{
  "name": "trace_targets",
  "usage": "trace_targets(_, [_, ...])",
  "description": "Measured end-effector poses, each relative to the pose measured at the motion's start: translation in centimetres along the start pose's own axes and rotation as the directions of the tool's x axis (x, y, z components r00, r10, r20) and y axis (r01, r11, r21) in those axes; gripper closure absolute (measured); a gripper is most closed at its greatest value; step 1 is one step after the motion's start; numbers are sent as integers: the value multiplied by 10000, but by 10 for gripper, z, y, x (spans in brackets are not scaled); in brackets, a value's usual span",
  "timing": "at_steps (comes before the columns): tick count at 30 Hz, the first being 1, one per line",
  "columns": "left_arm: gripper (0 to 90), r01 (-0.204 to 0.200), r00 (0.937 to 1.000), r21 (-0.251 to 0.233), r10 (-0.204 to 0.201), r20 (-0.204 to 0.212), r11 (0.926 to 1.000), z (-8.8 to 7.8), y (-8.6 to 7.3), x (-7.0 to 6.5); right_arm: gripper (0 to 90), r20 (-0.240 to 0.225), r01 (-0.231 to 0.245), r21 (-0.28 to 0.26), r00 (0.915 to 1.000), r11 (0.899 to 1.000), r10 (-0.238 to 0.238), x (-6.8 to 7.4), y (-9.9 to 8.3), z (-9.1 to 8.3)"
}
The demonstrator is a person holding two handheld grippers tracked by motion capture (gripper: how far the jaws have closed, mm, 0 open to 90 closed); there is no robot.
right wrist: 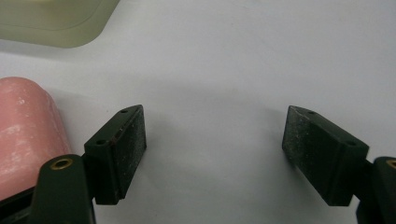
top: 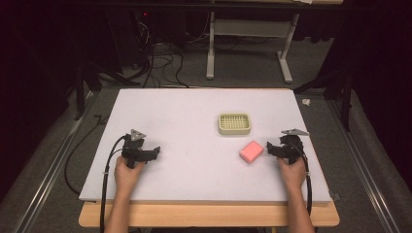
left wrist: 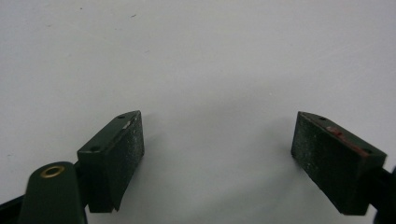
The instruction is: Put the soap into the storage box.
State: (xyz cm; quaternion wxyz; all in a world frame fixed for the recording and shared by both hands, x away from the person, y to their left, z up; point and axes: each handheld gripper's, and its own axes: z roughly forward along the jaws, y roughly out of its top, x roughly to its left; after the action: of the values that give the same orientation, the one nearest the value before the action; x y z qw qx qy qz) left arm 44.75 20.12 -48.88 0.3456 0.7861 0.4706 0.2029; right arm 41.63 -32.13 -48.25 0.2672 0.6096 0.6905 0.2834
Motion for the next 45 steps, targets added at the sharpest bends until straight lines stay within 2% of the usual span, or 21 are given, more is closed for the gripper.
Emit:
trace_targets(23, [175, 20, 10000, 0, -20, 11, 10000, 0, 0, 0, 220, -25, 6, 18, 10000, 10000, -6, 0, 1, 0])
trace_targets(26, [175, 21, 10000, 2, -21, 13, 10000, 0, 0, 0, 183, 89, -28, 60, 10000, 10000, 27, 0, 1, 0])
trace_targets(29, [175, 23, 10000, -1, -23, 13, 10000, 0, 0, 0, 168, -121, -115, 109, 9999, 9999, 116, -1, 1, 0])
trace_targets(37, [175, 22, 10000, 1, -22, 16, 10000, 0, 0, 0, 165, -325, -229, 164, 9992, 9996, 234, -1, 0, -6])
trace_targets(45, [175, 22, 10000, 0, -22, 13, 10000, 0, 0, 0, 169, -579, -260, -332, 9980, 9991, 240, -2, 1, -22])
